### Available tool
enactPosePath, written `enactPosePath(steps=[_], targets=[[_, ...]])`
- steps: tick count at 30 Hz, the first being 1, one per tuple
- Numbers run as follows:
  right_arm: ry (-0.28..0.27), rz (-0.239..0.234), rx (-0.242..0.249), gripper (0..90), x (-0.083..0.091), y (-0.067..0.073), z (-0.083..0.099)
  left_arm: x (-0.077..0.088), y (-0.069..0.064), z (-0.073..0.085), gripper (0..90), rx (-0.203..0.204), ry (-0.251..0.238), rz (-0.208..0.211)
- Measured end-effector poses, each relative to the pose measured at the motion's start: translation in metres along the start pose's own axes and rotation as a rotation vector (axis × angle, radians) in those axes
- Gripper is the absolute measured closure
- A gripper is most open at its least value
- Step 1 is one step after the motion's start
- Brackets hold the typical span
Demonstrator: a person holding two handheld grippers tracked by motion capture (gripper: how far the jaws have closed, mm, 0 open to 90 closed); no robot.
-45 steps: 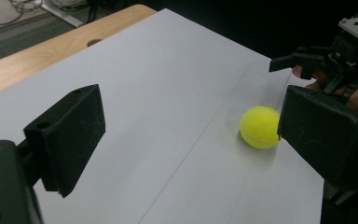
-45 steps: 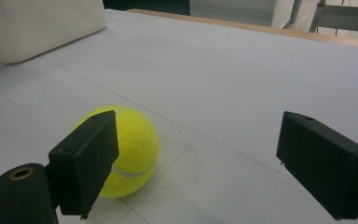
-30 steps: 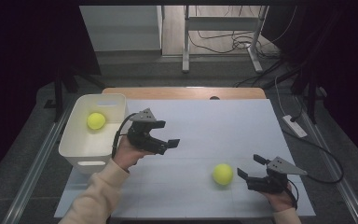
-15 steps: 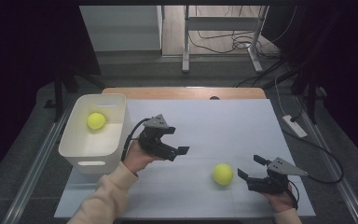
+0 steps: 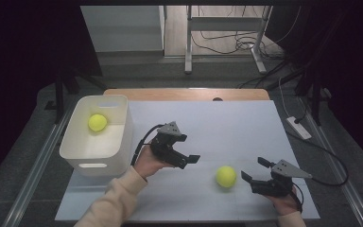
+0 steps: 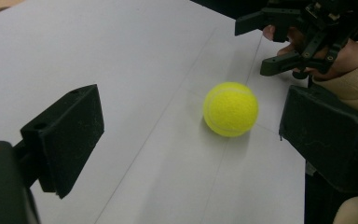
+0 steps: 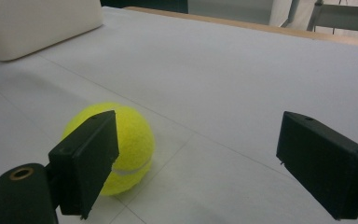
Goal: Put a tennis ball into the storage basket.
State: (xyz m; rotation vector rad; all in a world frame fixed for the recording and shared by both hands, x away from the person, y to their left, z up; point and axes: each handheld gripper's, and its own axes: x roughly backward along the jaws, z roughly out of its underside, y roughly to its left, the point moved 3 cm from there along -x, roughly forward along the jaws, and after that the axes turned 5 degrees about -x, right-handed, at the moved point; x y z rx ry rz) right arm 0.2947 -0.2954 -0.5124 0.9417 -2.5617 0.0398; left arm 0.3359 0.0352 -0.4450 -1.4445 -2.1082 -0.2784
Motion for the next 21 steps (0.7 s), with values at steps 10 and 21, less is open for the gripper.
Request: enactPosePath(steps=[10, 21], targets=[[0.002, -0.001, -0.001, 12.6, -0.002, 0.0, -0.001, -0.012, -0.009, -0.002, 6.7, -0.018, 0.02, 0.028], [0.001, 0.0, 0.003, 12.6, -0.001, 0.0, 0.0, -0.032, -0.016, 0.0, 5.6, -0.03, 0.05, 0.067]])
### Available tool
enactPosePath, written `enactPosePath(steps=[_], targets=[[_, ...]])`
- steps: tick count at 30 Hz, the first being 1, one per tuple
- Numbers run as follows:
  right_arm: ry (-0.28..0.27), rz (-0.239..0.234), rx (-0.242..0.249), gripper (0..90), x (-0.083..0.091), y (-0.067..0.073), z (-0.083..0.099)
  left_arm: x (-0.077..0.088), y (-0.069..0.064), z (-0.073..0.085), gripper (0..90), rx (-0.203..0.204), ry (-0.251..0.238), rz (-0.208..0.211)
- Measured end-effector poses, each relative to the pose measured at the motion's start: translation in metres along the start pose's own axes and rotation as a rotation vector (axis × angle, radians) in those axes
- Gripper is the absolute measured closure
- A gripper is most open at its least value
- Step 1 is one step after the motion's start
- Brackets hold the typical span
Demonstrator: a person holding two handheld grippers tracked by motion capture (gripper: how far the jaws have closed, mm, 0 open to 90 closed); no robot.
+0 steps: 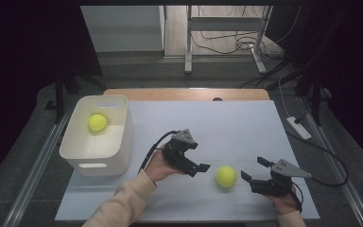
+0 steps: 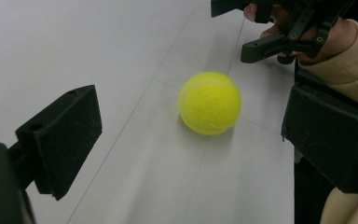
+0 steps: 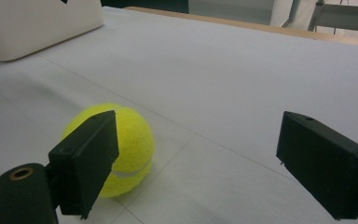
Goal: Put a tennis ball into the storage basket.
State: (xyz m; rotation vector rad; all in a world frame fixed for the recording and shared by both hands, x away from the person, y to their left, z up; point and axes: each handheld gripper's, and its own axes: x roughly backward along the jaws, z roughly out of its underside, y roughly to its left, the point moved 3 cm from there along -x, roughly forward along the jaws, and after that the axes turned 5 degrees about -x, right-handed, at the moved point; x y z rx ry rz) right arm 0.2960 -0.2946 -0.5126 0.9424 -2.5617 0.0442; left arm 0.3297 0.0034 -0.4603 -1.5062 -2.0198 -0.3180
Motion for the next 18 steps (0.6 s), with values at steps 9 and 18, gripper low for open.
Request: enactPosePath(steps=[9, 18], targets=[[0.0, 0.001, -0.001, 12.6, 0.0, 0.0, 0.0, -0.008, -0.003, -0.001, 5.3, -0.002, 0.004, 0.016], [0.0, -0.001, -0.006, 12.6, 0.0, 0.0, 0.0, -0.023, -0.006, -0.001, 4.5, -0.005, 0.021, 0.045]])
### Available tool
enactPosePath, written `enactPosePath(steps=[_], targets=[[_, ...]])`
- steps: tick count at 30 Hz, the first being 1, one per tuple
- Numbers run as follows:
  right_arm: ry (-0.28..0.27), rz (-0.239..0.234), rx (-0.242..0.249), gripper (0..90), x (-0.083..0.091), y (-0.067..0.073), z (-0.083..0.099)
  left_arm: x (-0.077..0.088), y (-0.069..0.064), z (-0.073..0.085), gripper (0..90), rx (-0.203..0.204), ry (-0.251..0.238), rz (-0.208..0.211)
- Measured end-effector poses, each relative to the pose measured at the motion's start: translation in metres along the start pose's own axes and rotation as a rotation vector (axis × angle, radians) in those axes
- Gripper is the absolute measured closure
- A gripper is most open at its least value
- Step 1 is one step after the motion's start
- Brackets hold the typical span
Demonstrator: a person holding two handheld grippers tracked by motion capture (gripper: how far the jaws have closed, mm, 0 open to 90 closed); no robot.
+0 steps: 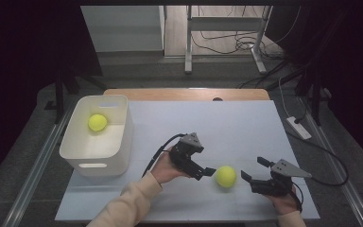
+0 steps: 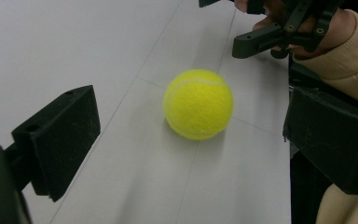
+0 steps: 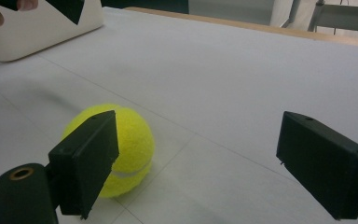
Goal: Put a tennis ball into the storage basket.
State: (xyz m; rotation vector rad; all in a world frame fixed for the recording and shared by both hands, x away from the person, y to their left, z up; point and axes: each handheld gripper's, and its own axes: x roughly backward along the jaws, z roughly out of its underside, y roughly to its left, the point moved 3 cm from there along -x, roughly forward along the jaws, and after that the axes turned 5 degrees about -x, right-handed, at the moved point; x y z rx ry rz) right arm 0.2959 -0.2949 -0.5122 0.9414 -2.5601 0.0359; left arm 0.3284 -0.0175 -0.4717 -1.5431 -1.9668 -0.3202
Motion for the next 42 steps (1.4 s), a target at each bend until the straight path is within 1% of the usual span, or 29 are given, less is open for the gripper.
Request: enactPosePath(steps=[7, 11, 15, 19, 21, 25, 29, 34, 37, 38, 42], targets=[[-0.004, 0.001, -0.004, 12.6, 0.0, -0.001, 0.0, -0.009, -0.003, -0.001, 3.9, -0.003, 0.006, 0.016], [-0.006, 0.002, -0.003, 12.6, 0.001, -0.002, -0.001, -0.015, -0.004, -0.001, 3.0, -0.008, 0.023, 0.025], [-0.007, 0.003, -0.004, 12.6, 0.001, -0.002, -0.001, -0.027, -0.006, -0.001, 2.7, -0.013, 0.042, 0.036], [-0.01, 0.006, -0.008, 12.6, 0.001, -0.003, -0.001, -0.035, -0.007, -0.003, 2.7, -0.024, 0.052, 0.035], [-0.009, 0.006, -0.007, 12.6, 0.002, -0.003, -0.001, -0.04, -0.007, -0.003, 2.7, -0.022, 0.06, 0.037], [-0.013, 0.009, -0.013, 12.6, 0.003, -0.004, -0.001, -0.049, -0.007, -0.003, 2.6, -0.025, 0.085, 0.039], [-0.012, 0.009, -0.01, 12.6, 0.003, -0.004, -0.001, -0.056, -0.007, -0.002, 2.5, -0.038, 0.108, 0.027], [-0.014, 0.01, -0.012, 12.6, 0.003, -0.004, -0.001, -0.066, -0.008, -0.001, 2.4, -0.034, 0.12, 0.034], [-0.014, 0.01, -0.012, 12.6, 0.003, -0.004, -0.001, -0.07, -0.009, -0.001, 2.4, -0.042, 0.131, 0.034], [-0.014, 0.01, -0.012, 12.6, 0.003, -0.004, -0.001, -0.072, -0.009, -0.001, 2.4, -0.053, 0.14, 0.035], [-0.016, 0.01, -0.01, 12.6, 0.004, -0.003, -0.002, -0.08, -0.011, -0.002, 2.4, -0.06, 0.158, 0.037]])
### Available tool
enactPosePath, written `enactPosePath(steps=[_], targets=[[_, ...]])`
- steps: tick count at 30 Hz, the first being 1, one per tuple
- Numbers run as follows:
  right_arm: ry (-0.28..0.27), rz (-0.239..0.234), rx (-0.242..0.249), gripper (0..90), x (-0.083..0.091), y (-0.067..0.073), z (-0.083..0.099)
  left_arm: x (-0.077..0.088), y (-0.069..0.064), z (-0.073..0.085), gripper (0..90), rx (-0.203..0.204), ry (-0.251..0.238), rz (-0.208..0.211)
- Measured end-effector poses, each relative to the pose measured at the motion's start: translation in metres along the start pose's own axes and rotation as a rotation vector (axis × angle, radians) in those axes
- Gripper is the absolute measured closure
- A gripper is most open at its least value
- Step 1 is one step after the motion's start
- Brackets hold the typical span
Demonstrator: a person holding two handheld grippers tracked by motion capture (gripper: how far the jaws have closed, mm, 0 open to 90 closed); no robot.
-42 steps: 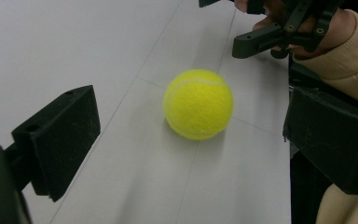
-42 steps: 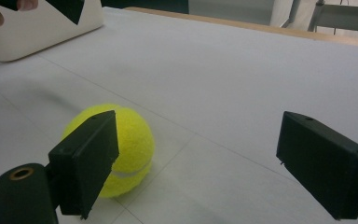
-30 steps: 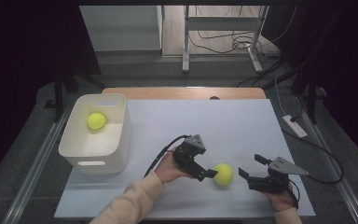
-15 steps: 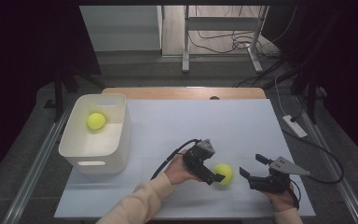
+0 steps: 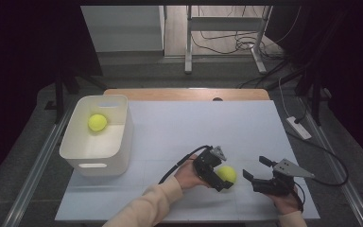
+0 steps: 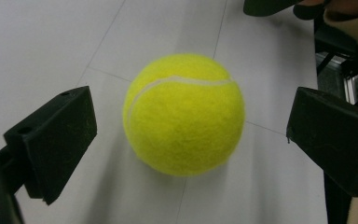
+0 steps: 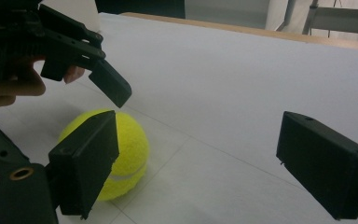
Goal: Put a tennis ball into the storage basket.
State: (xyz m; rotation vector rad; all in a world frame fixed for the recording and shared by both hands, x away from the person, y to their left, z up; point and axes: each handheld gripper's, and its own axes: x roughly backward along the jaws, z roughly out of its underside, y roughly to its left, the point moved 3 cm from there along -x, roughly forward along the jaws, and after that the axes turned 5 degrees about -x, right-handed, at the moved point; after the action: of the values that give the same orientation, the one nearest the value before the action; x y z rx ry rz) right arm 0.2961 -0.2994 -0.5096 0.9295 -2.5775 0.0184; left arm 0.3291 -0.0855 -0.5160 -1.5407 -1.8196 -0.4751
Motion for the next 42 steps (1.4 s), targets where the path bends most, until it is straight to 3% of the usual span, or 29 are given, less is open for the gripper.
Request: enactPosePath(steps=[7, 12, 17, 24, 32, 42], targets=[[0.0, 0.0, 0.002, 12.6, 0.0, 0.0, 0.0, -0.008, 0.001, -0.002, 5.1, 0.006, 0.006, -0.004], [0.003, 0.001, 0.003, 12.6, 0.0, 0.0, 0.001, -0.015, 0.004, -0.001, 13.5, 0.034, 0.017, -0.001], [0.004, 0.0, 0.002, 12.6, 0.0, 0.0, 0.001, -0.019, 0.005, 0.0, 24.3, 0.031, 0.02, 0.003], [0.001, 0.002, -0.001, 12.6, 0.001, -0.001, 0.001, -0.016, 0.006, 0.001, 26.8, 0.027, 0.018, 0.006], [0.001, 0.001, 0.002, 12.6, 0.001, 0.001, 0.001, 0.003, 0.008, 0.001, 27.1, 0.027, -0.02, -0.02], [0.002, -0.001, 0.003, 12.7, 0.0, 0.002, 0.001, 0.035, 0.011, 0.009, 27.1, 0.058, -0.076, -0.067]])
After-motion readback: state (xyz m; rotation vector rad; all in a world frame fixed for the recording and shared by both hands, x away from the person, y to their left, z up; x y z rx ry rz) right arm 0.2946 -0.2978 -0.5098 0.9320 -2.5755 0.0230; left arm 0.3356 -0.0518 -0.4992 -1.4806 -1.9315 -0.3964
